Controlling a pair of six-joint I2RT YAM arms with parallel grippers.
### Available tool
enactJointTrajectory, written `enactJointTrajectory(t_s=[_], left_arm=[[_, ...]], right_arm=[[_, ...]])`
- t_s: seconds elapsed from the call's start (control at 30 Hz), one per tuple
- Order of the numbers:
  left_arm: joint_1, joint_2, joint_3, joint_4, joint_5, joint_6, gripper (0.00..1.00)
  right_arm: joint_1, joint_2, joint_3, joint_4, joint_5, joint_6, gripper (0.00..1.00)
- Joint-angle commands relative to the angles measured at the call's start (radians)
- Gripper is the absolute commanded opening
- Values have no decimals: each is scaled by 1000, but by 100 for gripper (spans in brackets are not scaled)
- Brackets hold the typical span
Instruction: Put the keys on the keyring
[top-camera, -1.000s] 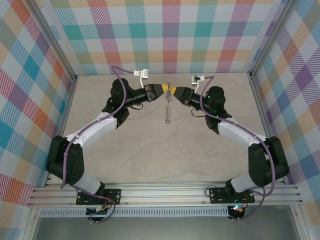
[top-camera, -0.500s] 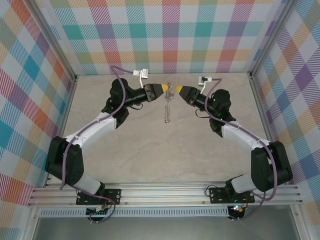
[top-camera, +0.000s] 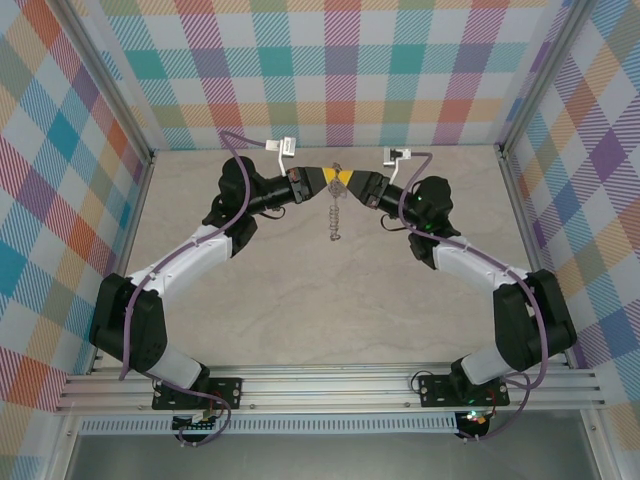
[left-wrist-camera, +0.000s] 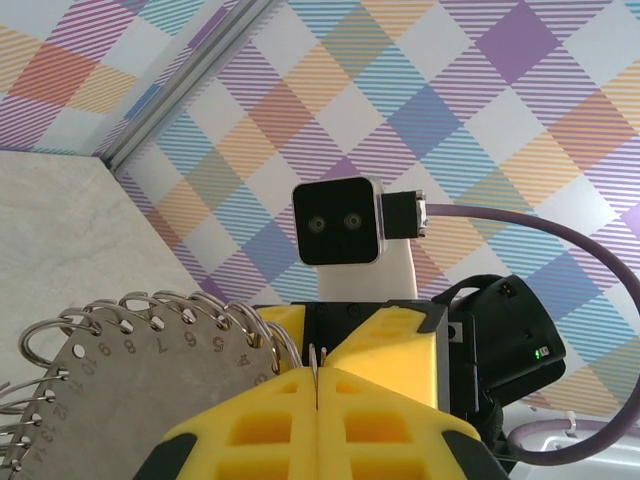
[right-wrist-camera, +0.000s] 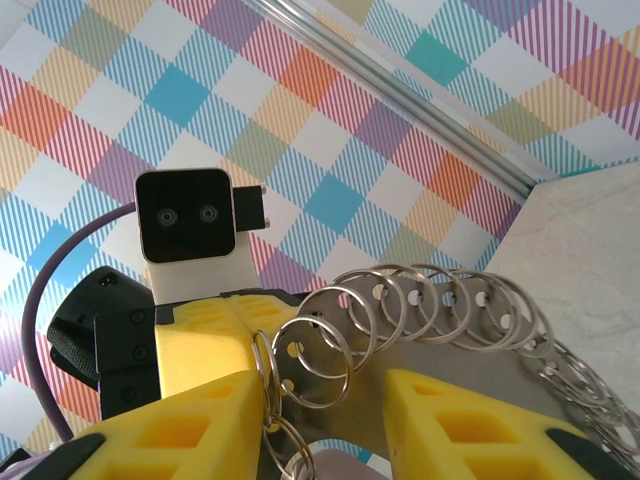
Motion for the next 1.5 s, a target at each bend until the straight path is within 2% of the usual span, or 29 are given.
enactJointTrajectory(t_s=[0.0, 0.17, 0.27, 0.53, 0.77, 0.93, 1.03, 1.13, 1.3, 1.47], left_arm=[[-13, -28, 2, 42, 16, -8, 0], [-12, -29, -1, 45, 16, -9, 0], [-13, -30, -4, 46, 14, -10, 0], [-12, -32, -9, 46, 10, -10, 0], [-13, -44, 5, -36, -19, 22, 2], [8, -86, 21, -149, -46, 87, 43], [27, -110, 37, -227, -53, 135, 58], [44, -110, 70, -303, -27, 185, 64], [63, -51, 176, -480, 62, 299, 64], [79, 42, 297, -635, 158, 420, 49]], right_arm=[[10, 7, 35, 61, -23, 4, 36], [11, 13, 39, 59, -24, 4, 30], [12, 13, 41, 57, -24, 4, 24], [10, 13, 45, 56, -31, 9, 1], [2, 5, 60, -31, -68, -29, 0], [-37, 7, 93, -141, -180, -91, 0], [-62, 8, 123, -234, -259, -152, 0], [-84, 18, 167, -350, -342, -222, 0], [-112, 62, 254, -504, -459, -328, 0], [-134, 144, 339, -557, -579, -358, 0]])
